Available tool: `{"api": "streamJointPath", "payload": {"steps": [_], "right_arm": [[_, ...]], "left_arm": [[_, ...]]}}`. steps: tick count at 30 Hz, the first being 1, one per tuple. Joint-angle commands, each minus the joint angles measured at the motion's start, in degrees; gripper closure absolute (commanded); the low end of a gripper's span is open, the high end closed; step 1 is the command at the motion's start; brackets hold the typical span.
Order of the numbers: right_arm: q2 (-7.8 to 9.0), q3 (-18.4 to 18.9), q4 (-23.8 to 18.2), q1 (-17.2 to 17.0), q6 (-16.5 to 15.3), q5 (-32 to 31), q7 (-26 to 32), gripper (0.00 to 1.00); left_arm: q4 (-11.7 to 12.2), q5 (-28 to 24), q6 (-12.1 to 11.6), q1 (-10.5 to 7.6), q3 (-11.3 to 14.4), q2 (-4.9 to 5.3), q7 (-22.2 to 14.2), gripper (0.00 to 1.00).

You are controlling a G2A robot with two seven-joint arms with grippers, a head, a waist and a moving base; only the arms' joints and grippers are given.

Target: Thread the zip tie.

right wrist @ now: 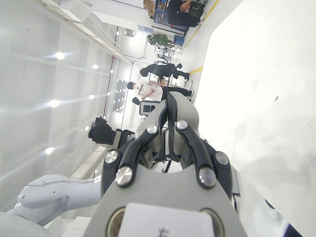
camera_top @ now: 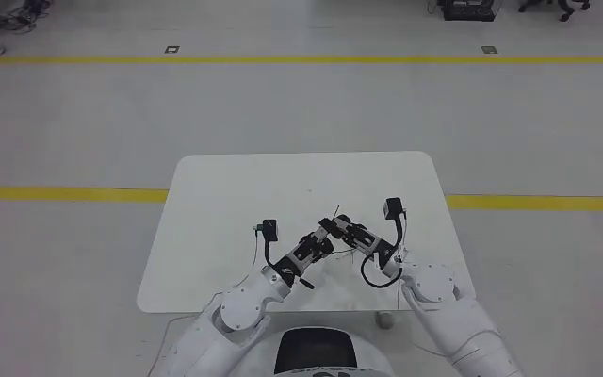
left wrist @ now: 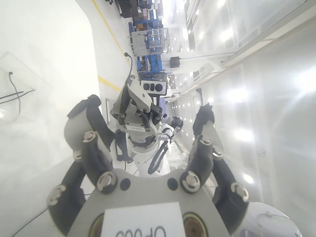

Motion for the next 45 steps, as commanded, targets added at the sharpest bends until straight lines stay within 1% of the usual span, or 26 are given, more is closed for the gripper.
{"api": "streamJointPath", "payload": {"steps": [1,2,3,5,7,9,11,13,18,21,23,24,27,30,33,34,35,39,40,43,45], "right_arm": [[0.02,0.0,0.0,-0.1,-0.1,-0.3,-0.2,1.00],[0.03,0.0,0.0,-0.1,-0.1,-0.4,-0.2,1.00],[0.05,0.0,-0.1,-0.1,-0.2,-0.6,-0.2,1.00],[0.08,0.1,-0.1,-0.2,-0.1,-0.9,-0.3,1.00],[0.11,0.2,-0.1,-0.3,-0.2,-1.0,-0.5,1.00],[0.13,0.2,-0.2,-0.4,-0.3,-1.0,-0.6,1.00],[0.14,0.3,-0.2,-0.5,-0.6,-1.0,-0.8,1.00],[0.16,0.4,-0.3,-0.6,-0.7,-0.9,-0.9,1.00],[0.22,0.6,-0.9,-0.9,-0.9,-0.8,-0.8,1.00],[0.25,0.8,-1.2,-1.1,-0.9,-0.9,-0.6,1.00],[0.27,0.8,-1.4,-1.2,-0.9,-0.9,-0.6,1.00],[0.27,0.9,-1.5,-1.3,-0.9,-0.9,-0.5,1.00],[0.29,0.9,-1.7,-1.4,-0.9,-1.0,-0.4,1.00],[0.30,1.1,-1.9,-1.5,-0.9,-1.1,-0.4,1.00],[0.31,1.2,-2.1,-1.7,-0.9,-1.1,-0.4,1.00],[0.31,1.2,-2.1,-1.7,-0.9,-1.2,-0.4,1.00],[0.31,1.2,-2.1,-1.7,-0.9,-1.3,-0.4,1.00],[0.31,1.2,-2.3,-1.9,-0.9,-1.8,-0.4,1.00],[0.31,1.2,-2.3,-1.9,-0.9,-1.8,-0.4,1.00],[0.32,1.2,-2.4,-2.0,-0.9,-2.0,-0.4,1.00],[0.32,1.3,-2.5,-2.0,-0.9,-2.1,-0.3,1.00]], "left_arm": [[0.1,0.1,0.2,-0.01,0.1,-0.01,0.2,0.65],[0.1,0.0,0.2,-0.02,0.1,-0.01,0.3,0.66],[0.1,0.0,0.2,-0.01,0.1,-0.01,0.3,0.70],[0.2,0.0,0.1,0.02,0.2,0.00,0.4,0.71],[0.2,-0.1,0.1,0.08,0.1,0.02,0.4,0.78],[0.2,-0.1,0.1,0.14,0.1,0.05,0.5,0.79],[0.4,-0.1,0.2,0.18,0.1,0.07,0.4,0.84],[0.4,0.0,0.3,0.17,0.1,0.08,0.5,0.86],[0.6,-0.1,0.6,0.10,0.3,0.10,0.3,0.85],[0.7,0.0,0.7,0.07,0.4,0.11,0.4,0.87],[0.6,0.0,0.8,0.05,0.4,0.12,0.4,0.89],[0.6,0.0,0.9,0.05,0.4,0.12,0.4,0.92],[0.6,0.1,1.1,0.01,0.5,0.13,0.6,0.94],[0.6,0.2,1.3,-0.02,0.6,0.13,0.7,1.00],[0.6,0.3,1.4,-0.04,0.7,0.13,0.9,0.97],[0.7,0.3,1.4,-0.05,0.7,0.13,0.9,0.91],[0.7,0.3,1.4,-0.06,0.7,0.13,0.9,0.89],[0.7,0.1,1.4,-0.07,0.8,0.13,1.0,0.87],[0.7,0.1,1.3,-0.06,0.8,0.13,1.1,0.85],[0.7,0.1,1.3,-0.01,0.8,0.14,1.2,0.85],[0.7,0.0,1.3,0.00,0.8,0.15,1.2,0.87]]}}
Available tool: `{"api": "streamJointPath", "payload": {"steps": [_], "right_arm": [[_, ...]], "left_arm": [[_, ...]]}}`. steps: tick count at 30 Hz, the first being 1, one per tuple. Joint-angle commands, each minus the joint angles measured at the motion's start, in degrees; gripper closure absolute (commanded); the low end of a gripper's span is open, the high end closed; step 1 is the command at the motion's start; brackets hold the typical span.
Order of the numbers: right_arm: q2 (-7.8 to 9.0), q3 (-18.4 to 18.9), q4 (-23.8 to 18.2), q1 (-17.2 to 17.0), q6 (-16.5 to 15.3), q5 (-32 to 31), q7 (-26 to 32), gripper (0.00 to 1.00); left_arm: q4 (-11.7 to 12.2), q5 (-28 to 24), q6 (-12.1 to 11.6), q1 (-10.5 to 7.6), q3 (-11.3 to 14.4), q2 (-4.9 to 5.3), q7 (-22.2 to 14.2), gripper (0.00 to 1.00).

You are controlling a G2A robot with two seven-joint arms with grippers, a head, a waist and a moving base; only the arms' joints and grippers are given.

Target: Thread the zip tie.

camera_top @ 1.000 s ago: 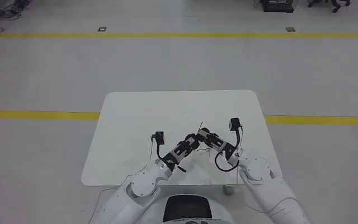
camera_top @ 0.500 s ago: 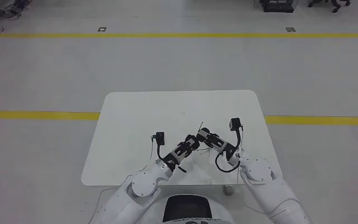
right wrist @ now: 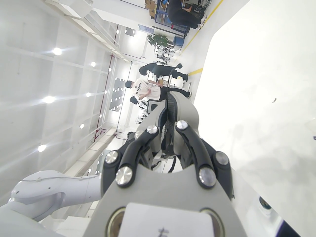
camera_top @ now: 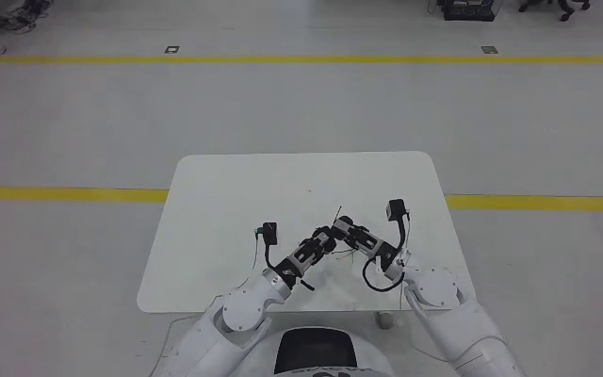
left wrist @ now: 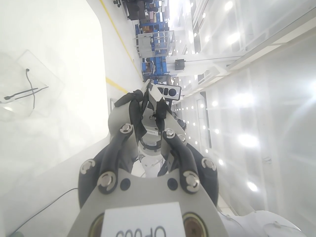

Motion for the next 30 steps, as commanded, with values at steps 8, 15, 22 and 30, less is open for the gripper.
{"api": "streamJointPath", "payload": {"steps": [8,15,22,30], "right_arm": [[-0.01,0.0,0.0,-0.1,0.0,-0.4,-0.1,1.00],[-0.03,0.2,0.6,0.0,0.0,0.9,0.2,0.00],[0.58,2.7,1.7,0.2,0.0,4.0,7.0,0.00],[0.68,3.1,2.4,0.5,0.0,4.7,8.4,0.00]], "left_arm": [[0.3,-0.3,0.2,-0.13,0.1,0.04,-0.3,1.00],[0.3,-0.7,0.3,0.08,-0.6,0.25,-0.8,1.00],[-0.8,-2.3,0.0,1.57,-4.0,1.35,-5.6,1.00],[-0.8,-2.0,-0.4,1.18,-5.2,1.80,-8.9,1.00]]}}
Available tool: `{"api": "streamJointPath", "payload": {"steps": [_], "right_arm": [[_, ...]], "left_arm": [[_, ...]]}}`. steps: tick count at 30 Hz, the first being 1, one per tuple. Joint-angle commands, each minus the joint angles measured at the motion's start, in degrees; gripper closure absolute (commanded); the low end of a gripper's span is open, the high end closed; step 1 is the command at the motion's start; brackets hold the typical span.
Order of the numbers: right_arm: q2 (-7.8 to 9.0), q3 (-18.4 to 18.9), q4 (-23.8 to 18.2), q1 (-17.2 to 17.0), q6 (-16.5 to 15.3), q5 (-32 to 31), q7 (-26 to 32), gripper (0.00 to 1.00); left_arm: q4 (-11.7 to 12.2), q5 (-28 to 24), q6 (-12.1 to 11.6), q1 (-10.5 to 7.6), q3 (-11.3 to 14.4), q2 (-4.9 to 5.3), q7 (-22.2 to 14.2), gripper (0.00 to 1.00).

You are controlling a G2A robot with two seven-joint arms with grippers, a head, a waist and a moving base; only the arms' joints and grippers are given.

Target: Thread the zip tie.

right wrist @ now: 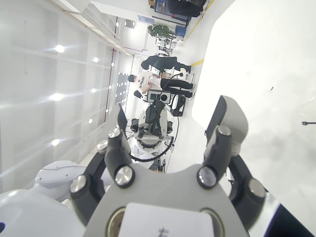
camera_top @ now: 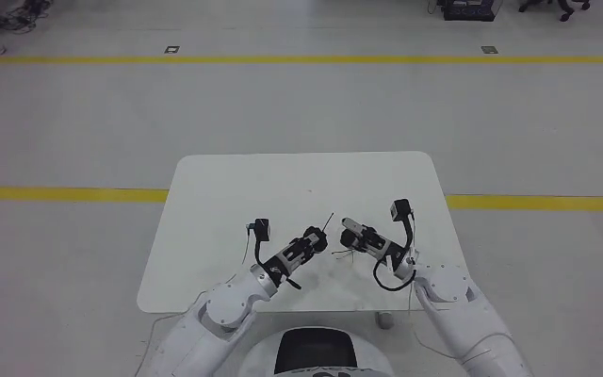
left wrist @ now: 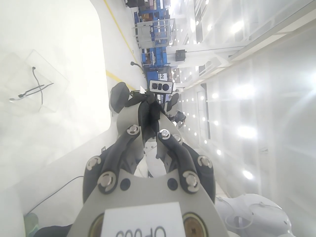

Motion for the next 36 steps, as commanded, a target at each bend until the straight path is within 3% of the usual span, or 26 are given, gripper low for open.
{"api": "streamJointPath", "payload": {"steps": [1,4,6,12,15,20,28,31,33,36], "right_arm": [[0.00,0.0,0.0,0.0,0.0,0.0,0.0,0.00],[-0.01,0.0,0.3,0.0,0.4,0.6,-0.1,0.00],[0.23,0.7,1.4,0.3,0.1,1.4,2.3,0.00],[1.49,4.9,4.9,1.9,0.0,8.4,18.5,0.00],[1.71,5.8,7.0,3.2,0.0,11.7,25.4,0.00],[1.59,5.0,12.2,6.9,0.0,15.9,38.4,0.00],[1.56,5.1,12.8,7.1,0.0,16.2,38.7,0.00],[1.56,5.1,12.8,7.1,0.0,16.2,38.7,0.00],[1.49,4.4,13.5,7.0,1.6,18.1,39.2,0.00],[1.47,3.4,16.6,8.5,2.2,21.8,42.5,0.00]], "left_arm": [[0.0,0.0,0.0,0.01,0.0,0.00,0.0,1.00],[0.1,-0.4,0.6,-0.22,0.4,-0.06,-0.4,1.00],[0.5,-1.6,0.5,-0.51,0.4,0.05,-2.6,1.00],[2.0,-9.5,-0.7,0.10,-3.4,1.42,-16.6,1.00],[2.8,-11.9,-0.9,0.49,-4.9,1.95,-20.2,1.00],[4.5,-14.3,-1.3,0.07,-5.2,2.25,-23.9,1.00],[4.9,-14.4,-1.7,-0.17,-5.2,2.26,-24.0,1.00],[5.4,-15.5,-0.7,-0.73,-4.8,2.20,-24.1,1.00],[6.1,-15.5,-0.5,-1.46,-4.1,2.32,-27.3,1.00],[7.6,-19.5,-0.6,-2.11,-4.0,2.50,-33.1,1.00]]}}
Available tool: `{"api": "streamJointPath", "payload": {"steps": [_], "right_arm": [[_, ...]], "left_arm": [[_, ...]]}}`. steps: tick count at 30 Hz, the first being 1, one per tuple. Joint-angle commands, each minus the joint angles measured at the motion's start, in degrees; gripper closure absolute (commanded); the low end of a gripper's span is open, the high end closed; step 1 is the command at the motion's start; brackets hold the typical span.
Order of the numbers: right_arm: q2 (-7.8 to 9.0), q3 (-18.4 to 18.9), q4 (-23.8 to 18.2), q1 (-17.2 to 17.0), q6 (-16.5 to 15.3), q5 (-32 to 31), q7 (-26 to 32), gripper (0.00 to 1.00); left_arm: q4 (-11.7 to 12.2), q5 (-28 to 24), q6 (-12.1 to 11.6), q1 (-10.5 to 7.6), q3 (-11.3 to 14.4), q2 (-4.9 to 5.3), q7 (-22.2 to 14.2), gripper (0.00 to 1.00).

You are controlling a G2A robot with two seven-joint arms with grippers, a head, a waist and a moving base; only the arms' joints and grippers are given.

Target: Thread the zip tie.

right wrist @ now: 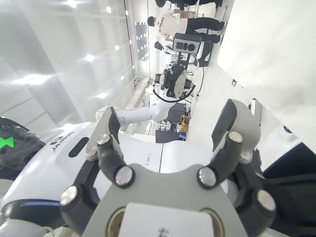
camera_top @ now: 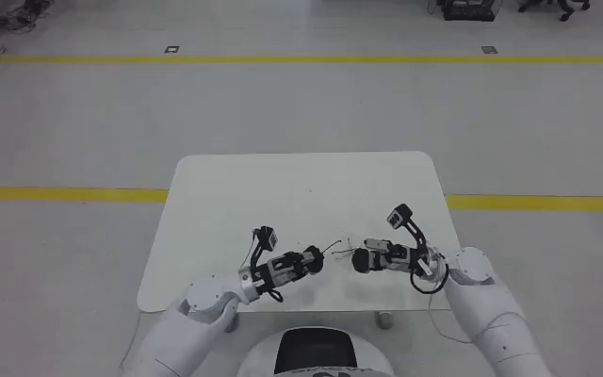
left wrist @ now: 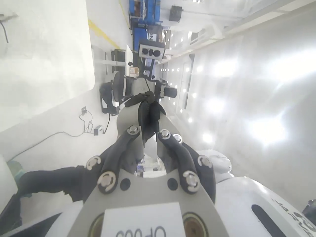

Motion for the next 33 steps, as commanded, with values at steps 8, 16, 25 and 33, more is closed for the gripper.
{"api": "streamJointPath", "payload": {"steps": [8,16,25,33], "right_arm": [[0.84,-6.6,3.2,3.4,-0.2,4.5,0.9,0.00],[0.76,-7.0,4.3,3.5,0.7,4.7,-0.4,0.00],[0.54,-10.7,6.4,5.3,1.0,9.5,0.9,0.00],[0.44,-12.0,6.1,4.9,2.8,14.0,0.9,0.00]], "left_arm": [[3.5,-4.6,-1.8,-0.92,-0.1,0.33,-6.5,1.00],[4.4,-6.4,-0.8,-1.27,0.6,0.29,-6.9,1.00],[7.9,-8.6,-2.0,-2.54,1.5,0.57,-15.0,1.00],[8.6,-11.3,-0.5,-3.49,2.7,0.46,-16.1,1.00]]}}
